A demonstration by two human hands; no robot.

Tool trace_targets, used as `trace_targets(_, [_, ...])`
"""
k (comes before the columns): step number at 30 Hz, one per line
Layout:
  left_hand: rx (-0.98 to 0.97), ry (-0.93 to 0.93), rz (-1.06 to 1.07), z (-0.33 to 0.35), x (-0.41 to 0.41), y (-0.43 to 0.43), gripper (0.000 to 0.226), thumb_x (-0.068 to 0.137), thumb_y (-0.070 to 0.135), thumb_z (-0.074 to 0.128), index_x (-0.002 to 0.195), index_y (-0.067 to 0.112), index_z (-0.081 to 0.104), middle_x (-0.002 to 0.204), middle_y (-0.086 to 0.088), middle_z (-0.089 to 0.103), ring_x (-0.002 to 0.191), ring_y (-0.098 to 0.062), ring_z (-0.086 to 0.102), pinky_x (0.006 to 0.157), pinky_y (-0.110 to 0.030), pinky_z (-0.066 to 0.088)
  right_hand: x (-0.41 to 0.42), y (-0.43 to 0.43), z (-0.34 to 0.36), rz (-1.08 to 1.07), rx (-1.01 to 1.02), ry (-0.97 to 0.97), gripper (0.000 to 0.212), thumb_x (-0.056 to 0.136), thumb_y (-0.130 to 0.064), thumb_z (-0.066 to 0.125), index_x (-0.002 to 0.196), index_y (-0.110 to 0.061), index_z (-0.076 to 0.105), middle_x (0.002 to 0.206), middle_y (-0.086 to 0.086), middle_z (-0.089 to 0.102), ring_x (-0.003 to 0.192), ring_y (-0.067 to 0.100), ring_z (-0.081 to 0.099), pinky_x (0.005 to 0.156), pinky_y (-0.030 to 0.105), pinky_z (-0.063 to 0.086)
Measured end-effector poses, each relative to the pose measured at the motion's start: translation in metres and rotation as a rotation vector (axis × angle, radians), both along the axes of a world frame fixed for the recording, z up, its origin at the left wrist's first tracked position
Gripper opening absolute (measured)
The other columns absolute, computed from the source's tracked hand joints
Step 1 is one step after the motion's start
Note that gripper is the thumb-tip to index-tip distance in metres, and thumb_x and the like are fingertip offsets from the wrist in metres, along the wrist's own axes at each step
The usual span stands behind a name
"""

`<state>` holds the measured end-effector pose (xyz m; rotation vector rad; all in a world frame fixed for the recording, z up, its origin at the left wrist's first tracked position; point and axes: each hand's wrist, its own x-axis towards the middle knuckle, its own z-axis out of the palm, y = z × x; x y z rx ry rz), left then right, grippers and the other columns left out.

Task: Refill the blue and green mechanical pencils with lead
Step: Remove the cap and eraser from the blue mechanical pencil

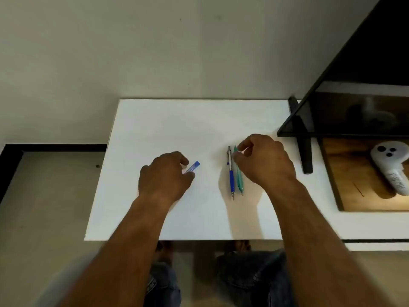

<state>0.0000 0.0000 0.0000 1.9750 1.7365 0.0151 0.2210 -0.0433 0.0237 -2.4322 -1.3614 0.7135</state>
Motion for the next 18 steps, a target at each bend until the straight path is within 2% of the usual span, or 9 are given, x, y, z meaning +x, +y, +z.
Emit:
trace_targets(2, [-0.026,0.027,0.018,-0.007,0.000,0.003,0.023,0.092,0.044,0.073,0.114,0.037,0.069,0.111,0.015,0.073,0.106,-0.017,0.070,0.101,-0.040,0.049,0.005,0.008,-0.003,-0.024,-0.113,0.018,0.026,0.092,-0.053,0.081,0.104,-0.032,0.071,0.106,-0.004,0.073,0.095,0.019,0.070,0.086,0.041,0.063])
trace_targets(4, [-0.051,0.070,0.028,-0.013,-0.001,0.000,0.019,0.091,0.043,0.072,0.109,0.037,0.068,0.106,0.015,0.073,0.101,-0.018,0.070,0.098,-0.040,0.051,0.009,0.008,-0.004,-0.019,-0.229,0.029,0.035,0.087,-0.056,0.086,0.105,-0.031,0.072,0.102,-0.003,0.071,0.093,0.020,0.069,0.083,0.038,0.062])
trace_targets(6, [-0.059,0.082,0.050,-0.018,0.000,0.001,0.016,0.090,0.042,0.073,0.105,0.038,0.068,0.103,0.015,0.074,0.097,-0.019,0.070,0.094,-0.039,0.053,0.011,0.009,-0.008,-0.006,-0.273,0.024,0.040,0.084,-0.056,0.089,0.108,-0.028,0.073,0.101,-0.003,0.070,0.092,0.020,0.068,0.078,0.035,0.058])
trace_targets(10, [-0.059,0.129,0.101,-0.020,0.002,0.002,0.020,0.090,0.045,0.077,0.106,0.035,0.071,0.104,0.011,0.073,0.093,-0.021,0.071,0.086,-0.036,0.055,0.008,0.010,-0.014,0.035,-0.325,-0.010,0.049,0.078,-0.058,0.092,0.109,-0.025,0.074,0.103,0.000,0.072,0.094,0.023,0.071,0.085,0.039,0.063])
trace_targets(12, [-0.082,0.125,0.120,-0.019,0.003,0.002,0.018,0.090,0.044,0.077,0.103,0.033,0.072,0.101,0.008,0.074,0.091,-0.023,0.072,0.082,-0.035,0.056,0.003,0.012,-0.019,0.051,-0.342,-0.019,0.052,0.077,-0.060,0.092,0.109,-0.024,0.074,0.102,0.001,0.073,0.094,0.023,0.072,0.084,0.040,0.063])
trace_targets(15, [-0.088,0.137,0.113,-0.015,0.005,0.002,0.012,0.096,0.040,0.071,0.099,0.028,0.070,0.097,0.004,0.073,0.089,-0.026,0.072,0.081,-0.036,0.057,-0.002,0.012,-0.023,0.043,-0.326,-0.060,0.055,0.074,-0.066,0.090,0.104,-0.024,0.071,0.096,-0.001,0.070,0.089,0.023,0.071,0.071,0.035,0.055])
trace_targets(18, [-0.044,0.052,0.140,-0.010,0.006,0.004,0.012,0.102,0.034,0.063,0.105,0.023,0.064,0.100,-0.001,0.072,0.090,-0.029,0.070,0.083,-0.040,0.058,-0.008,0.010,-0.028,0.050,-0.304,-0.141,0.057,0.071,-0.066,0.090,0.095,-0.025,0.059,0.086,-0.004,0.059,0.078,0.022,0.063,0.056,0.029,0.039])
